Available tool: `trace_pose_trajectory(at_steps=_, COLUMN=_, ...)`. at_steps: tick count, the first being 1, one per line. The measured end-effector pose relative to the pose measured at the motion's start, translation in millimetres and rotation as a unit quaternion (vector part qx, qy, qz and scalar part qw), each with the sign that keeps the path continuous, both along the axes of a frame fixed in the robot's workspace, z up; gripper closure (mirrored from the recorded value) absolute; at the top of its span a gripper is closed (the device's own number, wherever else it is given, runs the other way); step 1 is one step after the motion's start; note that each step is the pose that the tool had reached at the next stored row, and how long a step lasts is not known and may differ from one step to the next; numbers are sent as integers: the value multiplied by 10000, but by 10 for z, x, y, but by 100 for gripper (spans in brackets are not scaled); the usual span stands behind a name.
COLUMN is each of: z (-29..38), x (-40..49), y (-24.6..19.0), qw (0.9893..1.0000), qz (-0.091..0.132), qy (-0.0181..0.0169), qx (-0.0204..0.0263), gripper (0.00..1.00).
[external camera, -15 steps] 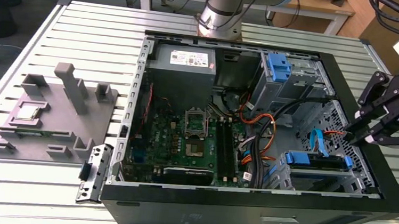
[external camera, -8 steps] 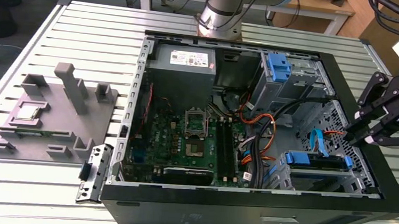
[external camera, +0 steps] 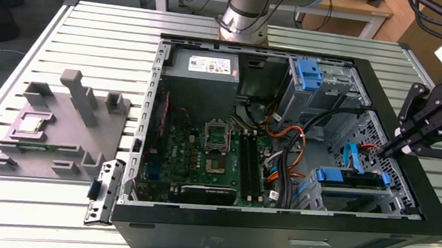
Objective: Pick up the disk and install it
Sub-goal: 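Insert the second disk wire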
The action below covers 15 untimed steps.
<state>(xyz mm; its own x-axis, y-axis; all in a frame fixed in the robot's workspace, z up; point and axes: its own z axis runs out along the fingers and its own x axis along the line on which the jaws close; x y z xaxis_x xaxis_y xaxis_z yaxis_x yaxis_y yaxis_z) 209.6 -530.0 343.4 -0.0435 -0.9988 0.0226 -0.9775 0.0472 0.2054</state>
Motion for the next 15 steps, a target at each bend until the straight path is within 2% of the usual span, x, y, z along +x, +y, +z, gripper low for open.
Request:
trace_pose_trajectory(at_steps=6, z=-4, x=-13, y=1, qw=10000, qz=0, qy=-2, qx=3, gripper=84)
trace_pose_trajectory(at_steps=9, z=-1, x=-113, y=0, qw=10000, qz=0, qy=-42, qx=1, gripper=84)
trace_pose_trajectory(at_steps=12, z=-1, x=-219, y=0, qw=9999, qz=-1, qy=-132, qx=1, gripper=84)
trace_pose_trajectory(at_steps=14, z=-1, x=-265, y=0, qw=9997, qz=0, qy=-229, qx=1, gripper=84)
trace_pose_trajectory(at_steps=15, z=-1, x=-281, y=-1, qw=9996, qz=0, qy=-290, qx=1, gripper=84)
